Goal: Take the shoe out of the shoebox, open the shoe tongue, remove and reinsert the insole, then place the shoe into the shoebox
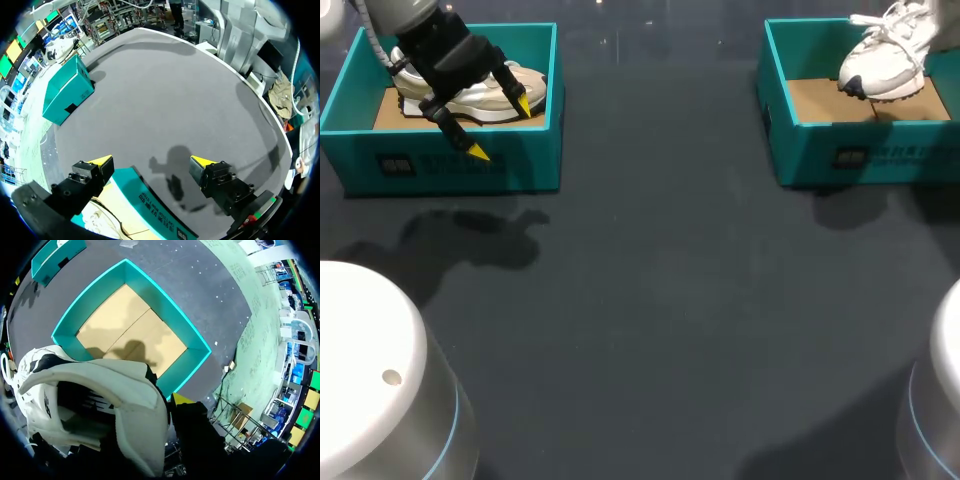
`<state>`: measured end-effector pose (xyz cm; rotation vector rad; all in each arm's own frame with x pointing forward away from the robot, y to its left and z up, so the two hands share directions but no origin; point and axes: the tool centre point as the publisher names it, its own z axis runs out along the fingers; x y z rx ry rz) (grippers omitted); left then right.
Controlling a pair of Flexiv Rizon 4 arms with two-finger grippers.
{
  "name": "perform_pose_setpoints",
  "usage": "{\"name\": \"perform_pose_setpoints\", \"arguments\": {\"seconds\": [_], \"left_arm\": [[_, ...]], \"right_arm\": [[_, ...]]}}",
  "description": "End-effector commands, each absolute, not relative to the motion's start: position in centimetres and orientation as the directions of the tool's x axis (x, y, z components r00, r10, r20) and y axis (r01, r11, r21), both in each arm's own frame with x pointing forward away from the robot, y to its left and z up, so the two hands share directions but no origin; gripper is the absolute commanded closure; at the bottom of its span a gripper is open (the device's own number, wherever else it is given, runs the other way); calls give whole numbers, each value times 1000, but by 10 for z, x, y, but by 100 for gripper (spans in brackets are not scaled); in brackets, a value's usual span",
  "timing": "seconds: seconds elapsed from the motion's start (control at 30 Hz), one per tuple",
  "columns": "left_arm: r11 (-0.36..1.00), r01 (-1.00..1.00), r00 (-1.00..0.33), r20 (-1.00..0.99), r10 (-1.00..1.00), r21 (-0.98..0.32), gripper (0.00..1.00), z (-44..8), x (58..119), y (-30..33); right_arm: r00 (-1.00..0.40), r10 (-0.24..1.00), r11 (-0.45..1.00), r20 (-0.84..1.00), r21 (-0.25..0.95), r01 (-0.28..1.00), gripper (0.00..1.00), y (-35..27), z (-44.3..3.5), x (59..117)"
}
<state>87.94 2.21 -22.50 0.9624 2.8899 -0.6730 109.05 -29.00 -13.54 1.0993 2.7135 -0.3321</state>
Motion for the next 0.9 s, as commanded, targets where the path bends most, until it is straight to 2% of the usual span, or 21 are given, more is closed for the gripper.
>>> {"name": "perform_pose_setpoints", "arguments": {"seconds": [0.03,0.17,0.3,0.63,0.73,0.9], "left_arm": [[717,577,-809,-153,568,-390,0,-225,879,22],[717,577,-809,-153,568,-390,0,-225,879,22],[717,577,-809,-153,568,-390,0,-225,879,22],[717,577,-809,-153,568,-390,0,-225,879,22],[717,577,-809,-153,568,-390,0,-225,879,22],[717,577,-809,-153,568,-390,0,-225,879,22]], "right_arm": [[-706,659,700,-259,-132,702,100,-291,-133,1091],[-706,659,700,-259,-132,702,100,-291,-133,1091],[-574,776,576,-264,-75,814,100,-297,-137,1086],[-427,858,426,-284,-68,902,100,-298,-141,1079],[-346,881,349,-324,-49,936,100,-293,-143,1078],[-346,881,349,-324,-49,936,100,-293,-143,1078]]}}
